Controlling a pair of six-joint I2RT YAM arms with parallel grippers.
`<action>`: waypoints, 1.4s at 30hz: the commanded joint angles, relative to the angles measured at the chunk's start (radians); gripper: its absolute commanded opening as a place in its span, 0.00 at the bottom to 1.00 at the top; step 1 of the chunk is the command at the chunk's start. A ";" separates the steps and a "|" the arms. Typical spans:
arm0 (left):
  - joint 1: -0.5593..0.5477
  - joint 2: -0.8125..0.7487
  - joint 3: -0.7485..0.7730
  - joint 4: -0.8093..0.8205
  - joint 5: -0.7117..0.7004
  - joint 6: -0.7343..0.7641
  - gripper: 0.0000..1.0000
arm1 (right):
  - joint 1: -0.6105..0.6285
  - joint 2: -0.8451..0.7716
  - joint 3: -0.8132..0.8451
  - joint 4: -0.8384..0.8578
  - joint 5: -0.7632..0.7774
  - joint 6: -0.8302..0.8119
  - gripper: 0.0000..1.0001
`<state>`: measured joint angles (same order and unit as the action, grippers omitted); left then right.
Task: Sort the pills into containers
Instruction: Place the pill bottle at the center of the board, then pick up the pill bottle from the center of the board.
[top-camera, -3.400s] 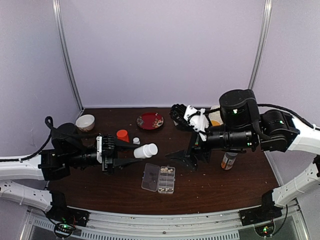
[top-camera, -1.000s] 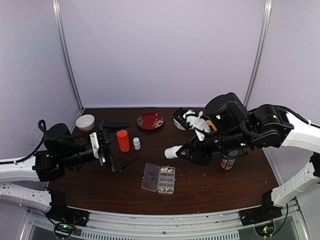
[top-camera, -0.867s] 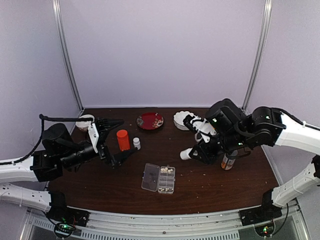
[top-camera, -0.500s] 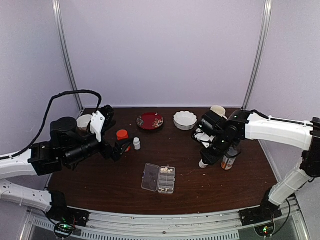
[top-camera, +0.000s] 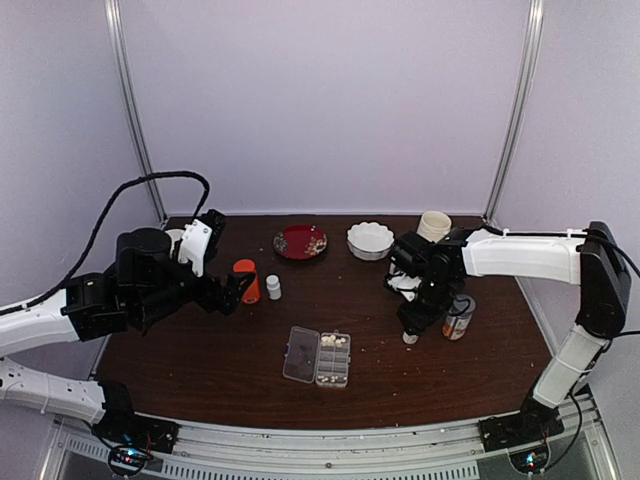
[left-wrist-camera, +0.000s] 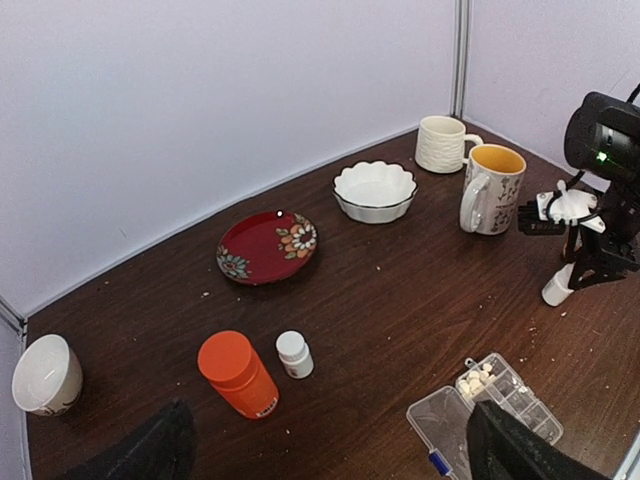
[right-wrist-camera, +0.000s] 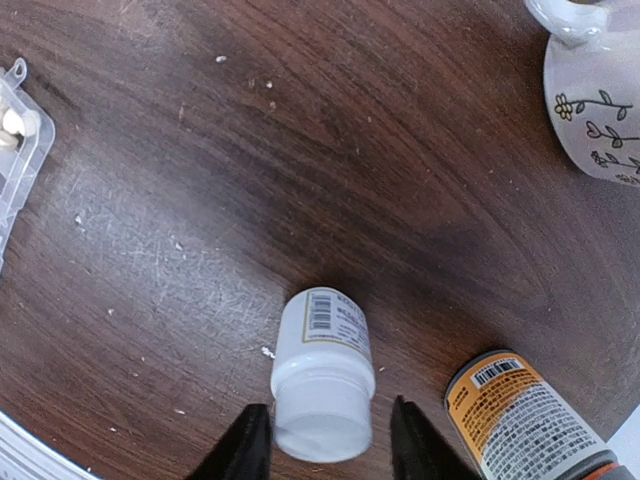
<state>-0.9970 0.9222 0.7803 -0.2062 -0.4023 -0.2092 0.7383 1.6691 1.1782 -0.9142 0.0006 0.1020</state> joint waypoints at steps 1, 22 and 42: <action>0.023 0.009 0.031 -0.012 0.032 -0.040 0.98 | -0.010 -0.015 0.016 0.010 0.012 -0.015 0.64; 0.185 0.506 0.520 -0.505 0.123 -0.031 0.67 | 0.059 -0.304 0.122 0.071 -0.085 0.036 0.66; 0.330 1.138 1.109 -0.792 0.327 0.150 0.58 | 0.060 -0.411 0.016 0.104 -0.119 0.033 0.64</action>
<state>-0.7013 2.0178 1.8347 -0.9611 -0.1314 -0.1005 0.7971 1.2884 1.2106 -0.8257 -0.1009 0.1303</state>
